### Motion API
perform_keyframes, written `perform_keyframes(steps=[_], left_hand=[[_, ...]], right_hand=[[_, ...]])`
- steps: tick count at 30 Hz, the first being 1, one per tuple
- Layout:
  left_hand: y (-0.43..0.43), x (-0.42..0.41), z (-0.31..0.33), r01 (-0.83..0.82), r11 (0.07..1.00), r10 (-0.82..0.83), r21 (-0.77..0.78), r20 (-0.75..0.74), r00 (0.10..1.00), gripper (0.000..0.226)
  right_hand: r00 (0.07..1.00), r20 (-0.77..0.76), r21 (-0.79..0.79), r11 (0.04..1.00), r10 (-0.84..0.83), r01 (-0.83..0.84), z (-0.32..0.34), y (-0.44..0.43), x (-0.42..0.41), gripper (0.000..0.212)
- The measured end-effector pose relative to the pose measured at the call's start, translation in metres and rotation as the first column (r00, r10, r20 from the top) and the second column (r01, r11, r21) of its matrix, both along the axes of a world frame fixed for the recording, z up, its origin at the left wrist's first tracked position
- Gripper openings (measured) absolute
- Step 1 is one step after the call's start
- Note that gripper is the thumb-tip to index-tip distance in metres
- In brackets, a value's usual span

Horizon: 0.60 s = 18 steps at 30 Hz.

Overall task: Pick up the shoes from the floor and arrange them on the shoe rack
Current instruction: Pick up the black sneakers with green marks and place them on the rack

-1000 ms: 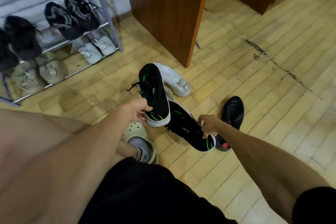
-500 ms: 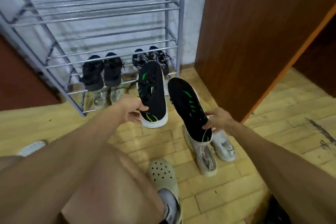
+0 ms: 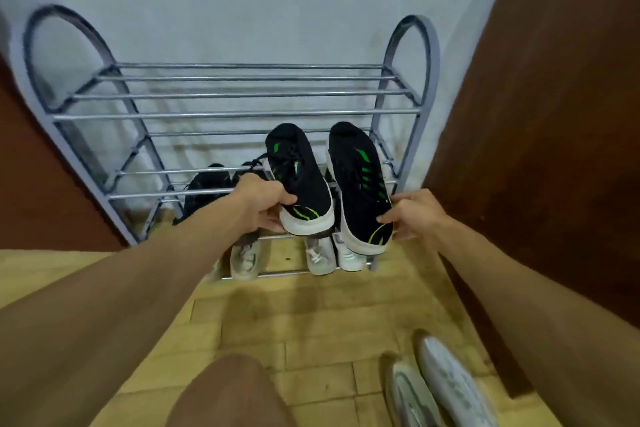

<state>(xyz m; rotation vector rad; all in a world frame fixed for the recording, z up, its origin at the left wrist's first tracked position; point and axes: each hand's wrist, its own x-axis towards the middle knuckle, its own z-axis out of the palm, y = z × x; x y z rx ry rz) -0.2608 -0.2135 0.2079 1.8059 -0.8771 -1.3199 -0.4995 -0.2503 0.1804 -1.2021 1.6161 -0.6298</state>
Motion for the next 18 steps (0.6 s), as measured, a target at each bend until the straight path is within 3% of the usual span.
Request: perform_keyframes(steps=[4,10,14,18], left_hand=[[-0.056,-0.002,-0.009,0.000,1.000,0.000,0.003,-0.039,0.999,0.022],[-0.110,0.006,-0.017,0.028,1.000,-0.029,0.008,0.053,0.998,0.017],[-0.121,0.008,-0.021,0.097,0.993,-0.104,0.065,0.123,0.987,0.007],[-0.115,0.010,-0.021,0.112,0.991,-0.123,0.078,0.154,0.980,0.015]], right_hand=[[1.000,0.004,-0.050,0.998,-0.028,0.028,-0.001,-0.056,0.011,0.050],[1.000,0.011,-0.072,0.997,-0.015,0.015,-0.004,-0.103,0.019,0.050],[0.992,-0.121,-0.159,0.987,-0.019,0.000,-0.006,-0.104,0.024,0.033],[0.959,-0.281,-0.200,0.977,0.013,-0.071,-0.011,-0.089,0.026,0.041]])
